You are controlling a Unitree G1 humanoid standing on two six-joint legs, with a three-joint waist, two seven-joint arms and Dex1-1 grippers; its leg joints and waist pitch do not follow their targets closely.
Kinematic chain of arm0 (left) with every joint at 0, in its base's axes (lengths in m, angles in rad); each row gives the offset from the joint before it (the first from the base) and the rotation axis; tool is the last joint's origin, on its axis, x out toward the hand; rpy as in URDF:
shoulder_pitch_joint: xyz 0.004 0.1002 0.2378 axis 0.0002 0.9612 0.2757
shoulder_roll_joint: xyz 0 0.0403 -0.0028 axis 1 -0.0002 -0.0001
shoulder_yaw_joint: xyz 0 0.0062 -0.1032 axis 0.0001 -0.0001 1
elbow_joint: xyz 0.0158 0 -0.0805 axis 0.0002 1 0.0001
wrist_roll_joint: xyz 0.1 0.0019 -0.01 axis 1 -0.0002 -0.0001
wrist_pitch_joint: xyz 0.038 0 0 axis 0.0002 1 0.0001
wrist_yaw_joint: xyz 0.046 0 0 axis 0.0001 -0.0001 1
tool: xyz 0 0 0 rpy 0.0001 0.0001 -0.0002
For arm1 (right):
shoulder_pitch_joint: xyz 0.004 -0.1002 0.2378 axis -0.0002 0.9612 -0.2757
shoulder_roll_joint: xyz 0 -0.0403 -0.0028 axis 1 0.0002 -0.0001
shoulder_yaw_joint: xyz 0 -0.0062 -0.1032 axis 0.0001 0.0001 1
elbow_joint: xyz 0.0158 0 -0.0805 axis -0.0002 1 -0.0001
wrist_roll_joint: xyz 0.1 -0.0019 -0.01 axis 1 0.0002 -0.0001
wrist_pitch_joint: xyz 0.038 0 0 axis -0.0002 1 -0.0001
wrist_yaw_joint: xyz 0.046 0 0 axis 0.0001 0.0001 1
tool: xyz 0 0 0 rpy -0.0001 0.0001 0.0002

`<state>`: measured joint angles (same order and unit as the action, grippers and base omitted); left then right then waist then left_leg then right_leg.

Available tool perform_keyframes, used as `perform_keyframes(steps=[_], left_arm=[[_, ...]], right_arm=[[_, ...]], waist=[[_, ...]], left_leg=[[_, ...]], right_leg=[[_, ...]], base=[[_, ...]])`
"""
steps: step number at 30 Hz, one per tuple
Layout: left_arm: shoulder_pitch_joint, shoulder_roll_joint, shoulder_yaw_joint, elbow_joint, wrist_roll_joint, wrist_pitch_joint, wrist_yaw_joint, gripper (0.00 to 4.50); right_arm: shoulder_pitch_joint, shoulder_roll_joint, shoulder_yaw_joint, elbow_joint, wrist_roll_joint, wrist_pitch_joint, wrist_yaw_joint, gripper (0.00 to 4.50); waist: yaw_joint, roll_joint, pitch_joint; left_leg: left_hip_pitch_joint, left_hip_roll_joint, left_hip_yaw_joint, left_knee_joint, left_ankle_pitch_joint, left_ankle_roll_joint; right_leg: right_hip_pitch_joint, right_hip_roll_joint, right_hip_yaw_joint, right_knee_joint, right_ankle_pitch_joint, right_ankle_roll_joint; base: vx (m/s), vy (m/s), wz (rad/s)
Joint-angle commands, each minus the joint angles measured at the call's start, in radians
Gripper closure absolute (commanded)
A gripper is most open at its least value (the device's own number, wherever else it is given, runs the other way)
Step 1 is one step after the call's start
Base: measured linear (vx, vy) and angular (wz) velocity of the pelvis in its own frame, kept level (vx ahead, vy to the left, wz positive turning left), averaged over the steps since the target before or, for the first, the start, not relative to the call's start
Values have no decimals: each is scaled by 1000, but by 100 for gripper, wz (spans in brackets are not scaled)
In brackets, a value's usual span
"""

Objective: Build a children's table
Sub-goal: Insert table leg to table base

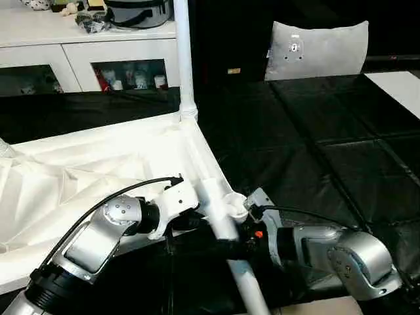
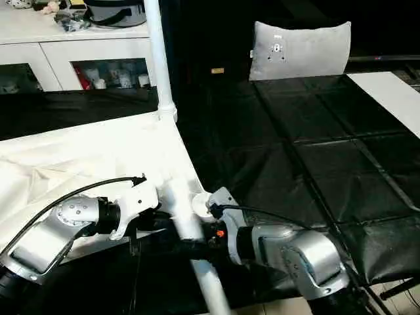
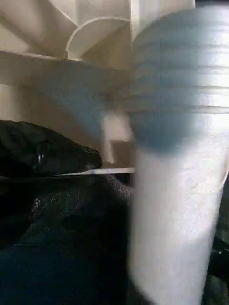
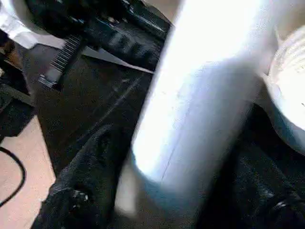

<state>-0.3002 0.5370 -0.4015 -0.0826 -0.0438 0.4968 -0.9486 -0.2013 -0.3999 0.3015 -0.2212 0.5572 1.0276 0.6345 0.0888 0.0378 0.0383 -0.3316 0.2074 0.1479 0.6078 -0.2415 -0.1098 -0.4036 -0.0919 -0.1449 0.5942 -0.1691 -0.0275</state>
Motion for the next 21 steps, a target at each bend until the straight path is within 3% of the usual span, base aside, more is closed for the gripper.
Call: perform_keyframes(steps=[1, 6, 12, 15, 16, 17, 21], left_arm=[[-10, 7, -5, -28, 6, -4, -3, 450], [-11, 7, -4, -25, 8, -6, -1, 450], [-34, -27, 45, 10, -12, 13, 43, 450], [-43, -23, 58, 3, -49, 17, 5, 396], [-43, -23, 58, 3, -49, 17, 5, 396], [-46, -15, 62, -3, -72, 2, -31, 385], [-58, -14, 73, 17, -73, -69, -39, 355]], right_arm=[[0, 0, -4, 21, -23, 7, -25, 188], [-1, 5, -9, 28, -22, -2, -22, 227], [-6, 32, -108, 28, 44, -11, -5, 257], [-19, 38, -164, 25, 83, -5, 1, 261], [-19, 38, -164, 25, 83, -5, 1, 263], [-31, 33, -197, 24, 104, -9, 10, 265], [-54, 5, -226, 12, 120, -3, 41, 267]], waist=[[2, 5, -57], [2, 5, -57], [2, 6, -57], [3, 11, -58], [3, 9, -58], [3, 15, -59], [3, 13, -61]], left_leg=[[-19, 16, 2, -76, -82, 8], [-19, 16, 2, -76, -87, 9], [-17, 14, 4, -75, -98, 13], [-17, 14, 2, -75, -93, 13], [-17, 14, 3, -74, -91, 14], [-17, 14, 1, -74, -87, 14], [-18, 14, 1, -73, -76, 19]], right_leg=[[68, -57, 65, -71, -270, -103], [68, -57, 64, -73, -283, -96], [67, -56, 63, -78, -301, -93], [66, -56, 62, -78, -304, -88], [67, -56, 62, -78, -300, -90], [66, -56, 61, -77, -289, -94], [69, -54, 61, -72, -246, -114]], base=[[0, 0, 0], [0, 0, 0], [0, 0, 0], [0, 0, 0], [0, 0, 0], [0, 0, 0], [0, 0, 0]])
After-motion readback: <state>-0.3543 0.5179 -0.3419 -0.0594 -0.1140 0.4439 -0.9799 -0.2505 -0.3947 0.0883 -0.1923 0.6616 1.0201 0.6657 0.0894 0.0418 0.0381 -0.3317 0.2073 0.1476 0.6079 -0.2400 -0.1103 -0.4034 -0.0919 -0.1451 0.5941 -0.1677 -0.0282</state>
